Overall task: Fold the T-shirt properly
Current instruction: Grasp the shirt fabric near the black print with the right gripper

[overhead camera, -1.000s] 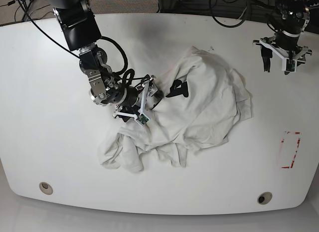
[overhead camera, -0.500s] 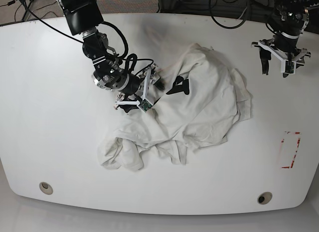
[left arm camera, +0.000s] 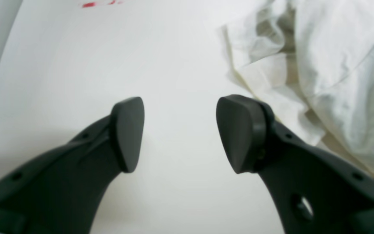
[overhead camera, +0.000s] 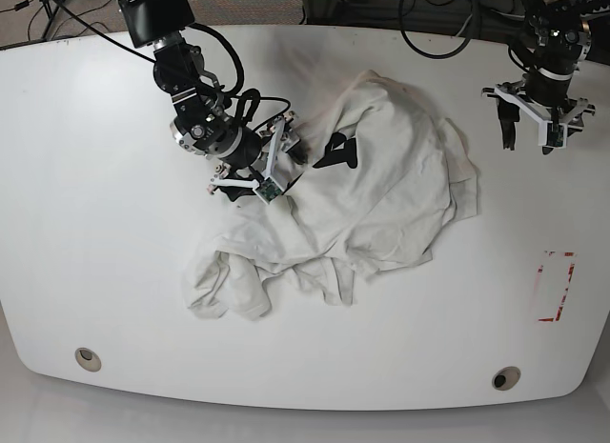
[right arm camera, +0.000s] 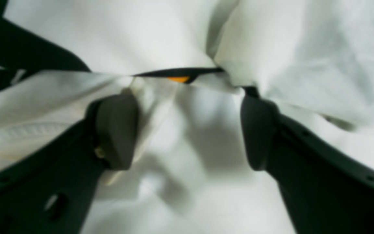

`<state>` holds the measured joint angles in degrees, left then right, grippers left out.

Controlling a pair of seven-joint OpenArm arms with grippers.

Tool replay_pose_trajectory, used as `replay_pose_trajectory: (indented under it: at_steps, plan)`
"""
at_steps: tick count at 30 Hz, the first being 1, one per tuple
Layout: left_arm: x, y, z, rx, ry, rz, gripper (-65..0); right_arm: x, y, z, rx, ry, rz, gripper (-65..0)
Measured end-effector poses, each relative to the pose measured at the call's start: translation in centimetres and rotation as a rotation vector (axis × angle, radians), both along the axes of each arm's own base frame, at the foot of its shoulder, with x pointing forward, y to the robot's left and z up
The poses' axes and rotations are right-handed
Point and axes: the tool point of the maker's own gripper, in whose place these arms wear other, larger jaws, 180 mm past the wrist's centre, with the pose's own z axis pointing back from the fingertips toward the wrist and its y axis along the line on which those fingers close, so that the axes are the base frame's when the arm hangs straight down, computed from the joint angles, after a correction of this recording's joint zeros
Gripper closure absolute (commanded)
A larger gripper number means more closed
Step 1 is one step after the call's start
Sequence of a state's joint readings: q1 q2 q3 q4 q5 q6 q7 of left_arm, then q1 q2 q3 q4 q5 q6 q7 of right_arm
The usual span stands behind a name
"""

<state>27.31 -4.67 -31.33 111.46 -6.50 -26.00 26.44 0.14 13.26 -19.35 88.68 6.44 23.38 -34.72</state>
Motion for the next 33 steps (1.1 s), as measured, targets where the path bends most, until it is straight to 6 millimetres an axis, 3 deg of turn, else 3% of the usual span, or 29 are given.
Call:
replay_pose_trajectory:
  at_steps: [4, 6, 12, 16, 25, 33]
  plan:
    - [0.2, 0.0, 0.2, 0.0, -0.008, 0.0, -38.1, -0.5, 1.2, -0.2, 0.03, 0.018, 0.022, -27.9]
    - [0.3, 0.0, 0.2, -0.001, -0.009, 0.0, -38.2, -0.4, 1.7, -0.1, 0.043, 0.023, 0.037, -16.6]
    - [0.1, 0.0, 0.2, 0.001, -0.008, 0.002, -38.2, 0.0, 4.1, 0.5, 0.097, 0.05, 0.107, -4.8]
    - [0.0, -0.1, 0.1, -0.001, -0.007, -0.001, -37.8, 0.6, 4.5, 0.7, 0.102, 0.046, 0.119, -0.5]
    - [0.3, -0.1, 0.3, -0.005, -0.014, 0.001, -37.7, 2.7, 4.2, 2.0, 0.051, -0.004, 0.116, 0.0]
    - [0.0, -0.1, 0.0, -0.004, -0.003, 0.0, -37.5, 2.2, 4.7, 3.3, 0.025, -0.058, 0.138, 0.0]
